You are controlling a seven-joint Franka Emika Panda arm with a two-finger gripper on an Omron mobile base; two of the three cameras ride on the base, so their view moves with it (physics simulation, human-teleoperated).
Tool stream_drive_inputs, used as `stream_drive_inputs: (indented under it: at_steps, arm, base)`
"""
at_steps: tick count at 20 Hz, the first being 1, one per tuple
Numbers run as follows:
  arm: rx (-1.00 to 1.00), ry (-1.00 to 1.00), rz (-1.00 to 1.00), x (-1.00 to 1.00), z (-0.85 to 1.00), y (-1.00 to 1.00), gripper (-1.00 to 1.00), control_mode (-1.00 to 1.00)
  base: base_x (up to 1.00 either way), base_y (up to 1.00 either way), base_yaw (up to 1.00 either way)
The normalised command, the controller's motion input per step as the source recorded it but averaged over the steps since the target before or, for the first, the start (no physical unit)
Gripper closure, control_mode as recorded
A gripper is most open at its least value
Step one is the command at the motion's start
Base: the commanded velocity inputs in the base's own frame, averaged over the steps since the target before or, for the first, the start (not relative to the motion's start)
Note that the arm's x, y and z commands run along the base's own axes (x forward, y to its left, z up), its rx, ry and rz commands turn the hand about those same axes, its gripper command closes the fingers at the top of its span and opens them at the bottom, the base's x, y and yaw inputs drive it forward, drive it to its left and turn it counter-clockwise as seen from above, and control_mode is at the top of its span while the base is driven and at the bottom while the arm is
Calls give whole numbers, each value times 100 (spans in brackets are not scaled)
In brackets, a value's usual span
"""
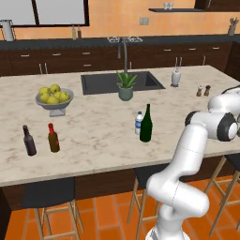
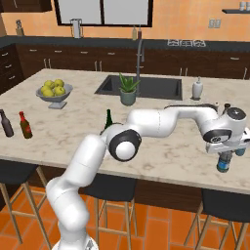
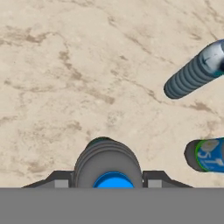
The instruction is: Move the plastic bottles in the middle to the plastics group, and the glass bottles in the middle to the glass group.
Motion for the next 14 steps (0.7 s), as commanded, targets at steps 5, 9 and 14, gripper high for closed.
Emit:
stream_drive_inputs:
  at_steps: [5,9,14]
  arm:
    - [0,0,0,0,-25,0,100,-100]
    - [0,0,0,0,-11,0,100,-100]
    - [0,0,0,23,-1,0,100,-100]
  base:
    - [0,0,0]
    - [0,0,0]
    - [0,0,0]
